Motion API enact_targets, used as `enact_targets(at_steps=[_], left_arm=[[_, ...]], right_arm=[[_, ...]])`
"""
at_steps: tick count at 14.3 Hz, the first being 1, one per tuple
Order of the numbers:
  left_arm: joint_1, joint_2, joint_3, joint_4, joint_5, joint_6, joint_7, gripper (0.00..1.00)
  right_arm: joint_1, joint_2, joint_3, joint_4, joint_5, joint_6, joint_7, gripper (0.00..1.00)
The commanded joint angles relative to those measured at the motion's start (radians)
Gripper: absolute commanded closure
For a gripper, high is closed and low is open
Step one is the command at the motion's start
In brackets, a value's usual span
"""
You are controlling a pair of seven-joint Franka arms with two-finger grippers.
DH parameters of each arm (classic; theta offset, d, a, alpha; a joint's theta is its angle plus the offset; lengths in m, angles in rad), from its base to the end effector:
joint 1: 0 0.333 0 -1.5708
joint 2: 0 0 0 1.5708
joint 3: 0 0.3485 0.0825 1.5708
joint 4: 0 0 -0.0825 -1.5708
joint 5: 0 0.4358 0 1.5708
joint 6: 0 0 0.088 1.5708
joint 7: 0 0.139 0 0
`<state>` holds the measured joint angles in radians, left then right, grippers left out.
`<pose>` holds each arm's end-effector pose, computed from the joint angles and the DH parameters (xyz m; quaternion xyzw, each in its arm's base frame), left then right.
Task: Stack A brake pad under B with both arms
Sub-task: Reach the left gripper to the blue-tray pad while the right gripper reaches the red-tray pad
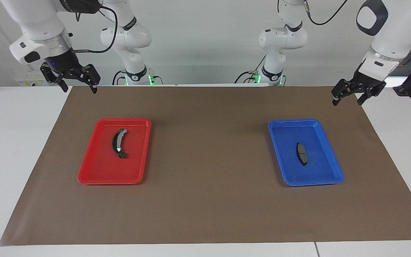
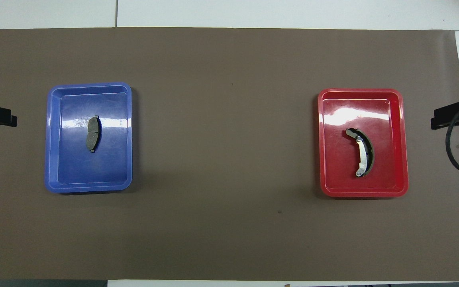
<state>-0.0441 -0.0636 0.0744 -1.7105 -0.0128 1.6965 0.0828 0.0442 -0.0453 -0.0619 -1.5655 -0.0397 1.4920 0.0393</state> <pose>0.5956 0.0176 0.6006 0.9993 -0.0256 0.0252 0.0073 0.5816 -0.0169 0.6479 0.9993 -0.0297 -0.0139 0.0186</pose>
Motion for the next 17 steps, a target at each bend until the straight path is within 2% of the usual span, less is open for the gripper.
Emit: enact_targets(at_steps=[1, 3, 6, 12, 17], left_arm=[[0.004, -0.025, -0.001, -0.027, -0.001, 0.002, -0.006, 0.0], [0.004, -0.025, -0.001, -0.027, -0.001, 0.002, -0.006, 0.0], [0.004, -0.025, -0.001, -0.027, -0.001, 0.002, -0.006, 0.0], [0.004, -0.025, -0.001, -0.027, -0.001, 0.002, -0.006, 0.0], [-0.013, -0.024, -0.015, -0.027, -0.001, 0.0, -0.008, 0.0]], right_arm=[[-0.017, -0.03, 0.004, -0.053, 0.024, 0.001, -0.018, 0.0], [-0.015, -0.053, 0.004, -0.144, 0.024, 0.162, 0.016, 0.0], [-0.006, -0.082, 0.005, -0.348, 0.024, 0.348, 0.021, 0.0], [-0.001, -0.061, 0.008, -0.387, 0.023, 0.381, 0.019, 0.0], [-0.001, 0.015, 0.01, -0.481, 0.024, 0.574, 0.01, 0.0]])
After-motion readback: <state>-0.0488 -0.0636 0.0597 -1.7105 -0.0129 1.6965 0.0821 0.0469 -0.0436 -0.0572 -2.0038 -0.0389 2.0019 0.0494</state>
